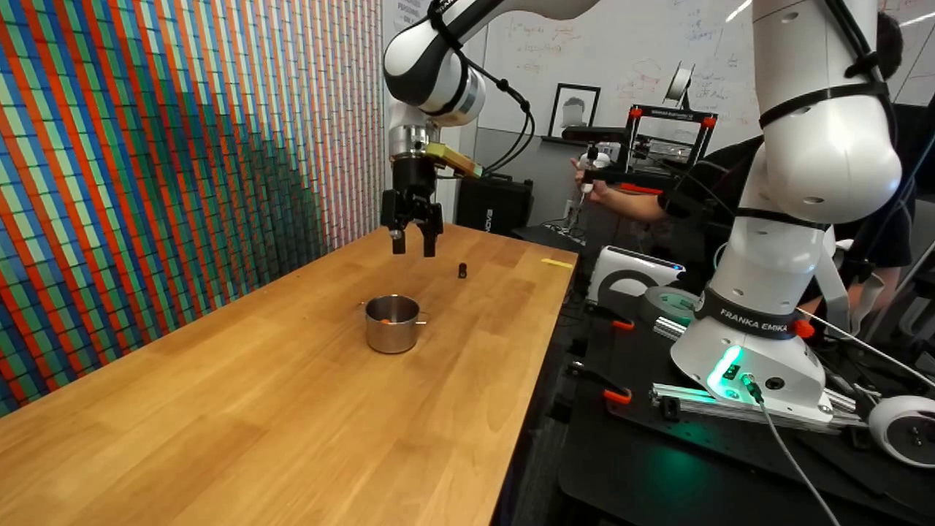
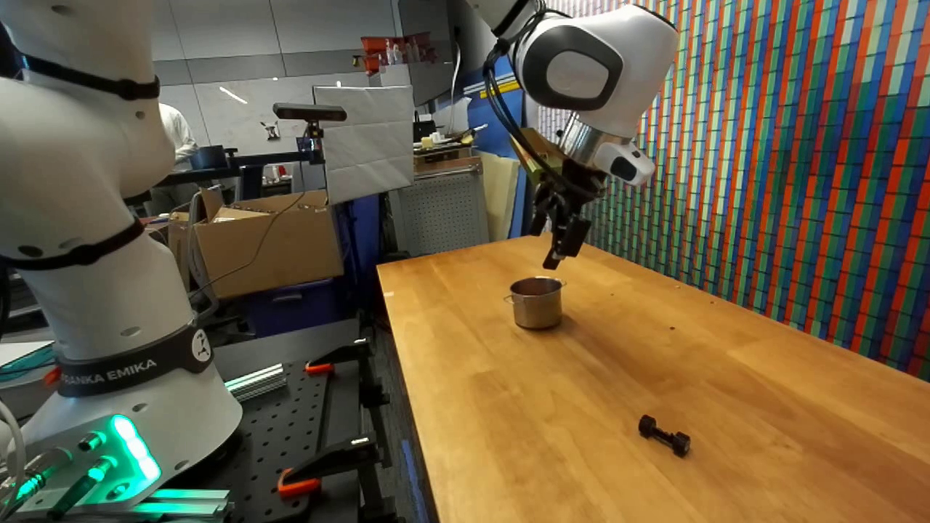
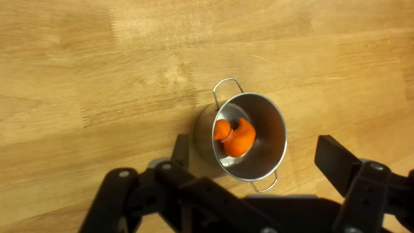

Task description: Put the duck in the pot

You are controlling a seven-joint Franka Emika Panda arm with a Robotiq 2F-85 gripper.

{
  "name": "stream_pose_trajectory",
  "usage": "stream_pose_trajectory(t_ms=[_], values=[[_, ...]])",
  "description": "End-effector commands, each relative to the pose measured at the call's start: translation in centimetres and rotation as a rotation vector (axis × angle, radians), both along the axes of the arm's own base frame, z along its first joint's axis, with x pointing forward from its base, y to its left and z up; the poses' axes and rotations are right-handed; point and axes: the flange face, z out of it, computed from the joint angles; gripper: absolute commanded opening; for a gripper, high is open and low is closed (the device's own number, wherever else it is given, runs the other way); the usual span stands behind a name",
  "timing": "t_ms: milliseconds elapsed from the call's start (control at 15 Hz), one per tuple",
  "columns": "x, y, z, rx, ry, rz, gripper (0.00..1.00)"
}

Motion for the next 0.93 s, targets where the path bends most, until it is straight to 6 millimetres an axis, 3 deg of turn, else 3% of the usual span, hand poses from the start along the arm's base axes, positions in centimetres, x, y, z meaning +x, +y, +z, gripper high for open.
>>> stream_pose_trajectory(t_ms=[0, 67, 133, 400, 867], values=[[0.7, -1.1, 0.7, -0.096, -0.039, 0.061, 1.0], [0.8, -1.5, 0.6, -0.135, -0.06, 0.091, 1.0], [-0.3, -1.5, 2.7, -0.159, -0.072, 0.119, 1.0], [0.2, -3.7, 7.0, -0.247, -0.159, 0.198, 1.0], [-0.9, -4.5, 16.1, -0.284, -0.295, 0.217, 1.0]])
